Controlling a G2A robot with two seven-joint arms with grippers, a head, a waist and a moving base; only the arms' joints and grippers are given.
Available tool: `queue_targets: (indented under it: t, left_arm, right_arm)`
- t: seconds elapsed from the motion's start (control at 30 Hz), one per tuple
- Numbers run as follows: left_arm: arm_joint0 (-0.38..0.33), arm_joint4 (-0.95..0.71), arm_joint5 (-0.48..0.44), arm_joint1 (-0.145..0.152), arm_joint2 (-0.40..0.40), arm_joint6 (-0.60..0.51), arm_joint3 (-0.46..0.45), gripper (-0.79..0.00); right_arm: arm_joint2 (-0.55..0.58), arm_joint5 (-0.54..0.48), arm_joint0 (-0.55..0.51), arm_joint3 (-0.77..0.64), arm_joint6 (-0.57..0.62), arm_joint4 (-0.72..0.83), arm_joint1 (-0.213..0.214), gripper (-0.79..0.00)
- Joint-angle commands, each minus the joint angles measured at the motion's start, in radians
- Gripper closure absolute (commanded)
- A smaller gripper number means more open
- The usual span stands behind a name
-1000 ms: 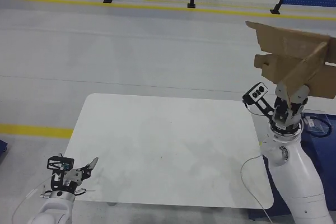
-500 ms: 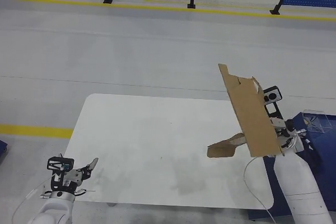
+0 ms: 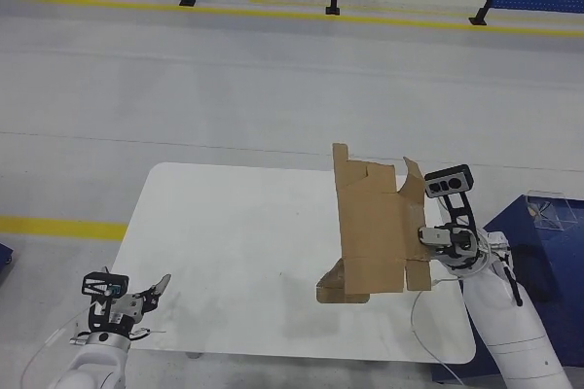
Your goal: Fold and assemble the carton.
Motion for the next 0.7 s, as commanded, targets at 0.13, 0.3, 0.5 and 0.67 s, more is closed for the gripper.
queue_targets:
  t: [0.13,0.3,0.5,0.67]
  left_arm:
    - [0.000,0.000,0.000,0.000,0.000,0.000,0.000,-0.785]
    - [0.000,0.000,0.000,0.000,0.000,0.000,0.000,-0.785]
    - [0.000,0.000,0.000,0.000,0.000,0.000,0.000,-0.785]
    - [0.000,0.000,0.000,0.000,0.000,0.000,0.000,-0.785]
  right_arm:
    - [0.108,-0.075,0.010,-0.100,-0.046,-0.074,0.009,0.000]
    - [0.349,-0.171,0.007,-0.262,-0.142,-0.361,0.032,0.000]
    - [0.559,-0.362,-0.046,-0.439,-0.332,-0.821,0.061,0.000]
    - [0.657,-0.541,-0.124,-0.514,-0.512,-1.085,0.087,0.000]
